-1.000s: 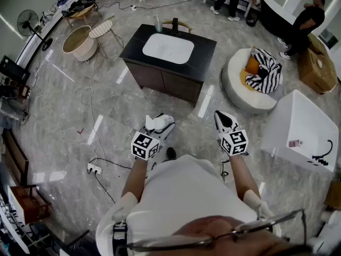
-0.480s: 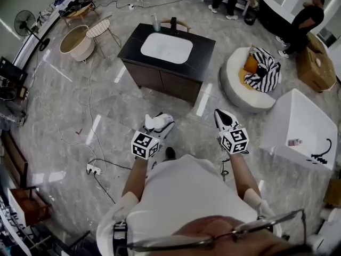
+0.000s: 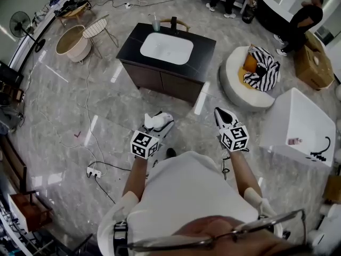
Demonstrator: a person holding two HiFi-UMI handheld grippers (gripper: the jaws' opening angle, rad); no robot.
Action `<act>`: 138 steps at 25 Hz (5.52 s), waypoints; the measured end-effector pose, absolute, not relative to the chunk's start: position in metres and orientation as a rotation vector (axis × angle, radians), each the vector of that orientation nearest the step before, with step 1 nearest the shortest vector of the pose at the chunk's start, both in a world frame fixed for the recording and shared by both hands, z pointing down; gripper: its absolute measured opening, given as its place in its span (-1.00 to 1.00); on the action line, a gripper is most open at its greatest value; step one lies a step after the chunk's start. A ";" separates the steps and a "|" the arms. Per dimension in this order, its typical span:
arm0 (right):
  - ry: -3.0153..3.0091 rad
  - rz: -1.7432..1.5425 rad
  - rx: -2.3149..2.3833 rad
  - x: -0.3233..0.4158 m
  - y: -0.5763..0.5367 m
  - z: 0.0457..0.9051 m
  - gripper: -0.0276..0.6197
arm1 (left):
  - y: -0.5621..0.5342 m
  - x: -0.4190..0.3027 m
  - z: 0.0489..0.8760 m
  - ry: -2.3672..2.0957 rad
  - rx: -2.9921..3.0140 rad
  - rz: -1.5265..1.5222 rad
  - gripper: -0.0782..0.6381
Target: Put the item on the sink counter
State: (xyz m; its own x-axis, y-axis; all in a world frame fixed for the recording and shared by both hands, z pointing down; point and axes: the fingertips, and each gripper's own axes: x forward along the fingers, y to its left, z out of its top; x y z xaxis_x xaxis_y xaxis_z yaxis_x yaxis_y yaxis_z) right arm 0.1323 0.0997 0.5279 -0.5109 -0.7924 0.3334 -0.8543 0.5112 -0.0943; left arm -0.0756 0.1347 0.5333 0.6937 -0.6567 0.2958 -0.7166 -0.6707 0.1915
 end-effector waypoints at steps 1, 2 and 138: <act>-2.506 0.355 1.395 0.129 0.097 0.527 -0.89 | 0.132 -0.079 0.533 -1.083 2.617 0.292 -0.05; -2.507 0.349 1.397 0.125 0.095 0.526 -0.89 | 0.129 -0.082 0.533 -1.079 2.622 0.293 -0.05; -1.969 0.975 1.592 0.193 -0.428 0.774 -0.89 | -0.622 0.160 0.894 -0.727 2.628 0.981 -0.04</act>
